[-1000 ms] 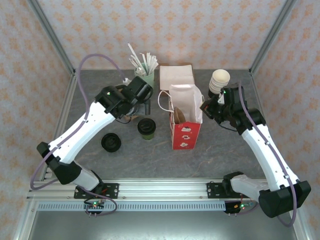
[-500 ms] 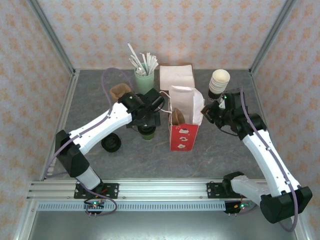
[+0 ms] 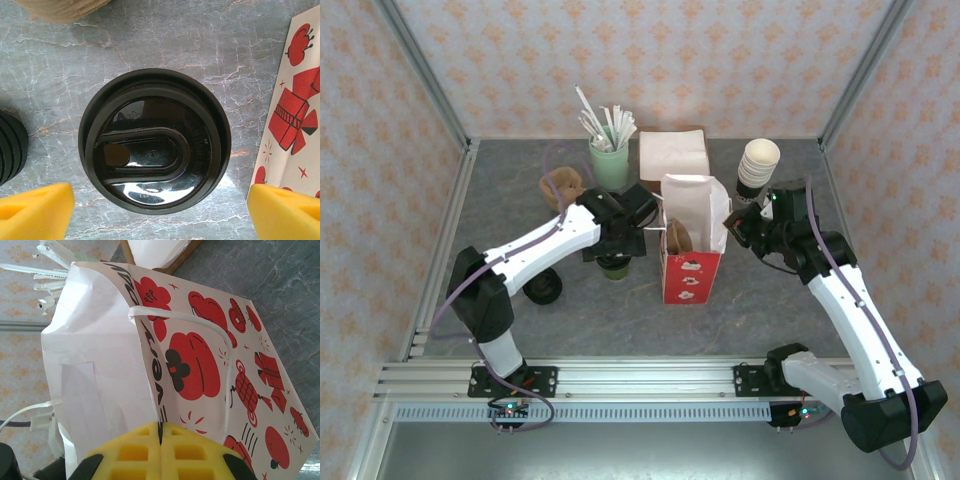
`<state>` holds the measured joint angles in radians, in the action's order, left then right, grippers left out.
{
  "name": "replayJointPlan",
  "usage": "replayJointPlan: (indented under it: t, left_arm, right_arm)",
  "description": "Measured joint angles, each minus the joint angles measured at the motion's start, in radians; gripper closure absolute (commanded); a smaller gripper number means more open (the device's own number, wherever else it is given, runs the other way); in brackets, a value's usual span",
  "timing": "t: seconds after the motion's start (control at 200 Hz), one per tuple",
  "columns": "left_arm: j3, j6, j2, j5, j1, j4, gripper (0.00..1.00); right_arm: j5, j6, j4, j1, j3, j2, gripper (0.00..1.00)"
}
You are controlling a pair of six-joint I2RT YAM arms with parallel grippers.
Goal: Pack the takeout coffee
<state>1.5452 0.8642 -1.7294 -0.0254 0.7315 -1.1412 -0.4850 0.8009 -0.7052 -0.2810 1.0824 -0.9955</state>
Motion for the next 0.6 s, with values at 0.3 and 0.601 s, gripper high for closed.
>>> replayJointPlan:
  t: [0.3, 0.601]
  left_arm:
    - [0.0, 0.002, -0.016, 0.003, 0.0, 0.006, 0.17]
    - [0.0, 0.002, -0.031, -0.002, -0.001, 0.005, 0.14]
  right_arm:
    - [0.0, 0.0, 0.0, 0.0, 0.0, 0.0, 1.0]
    - [0.0, 0.0, 0.0, 0.0, 0.0, 0.0, 1.0]
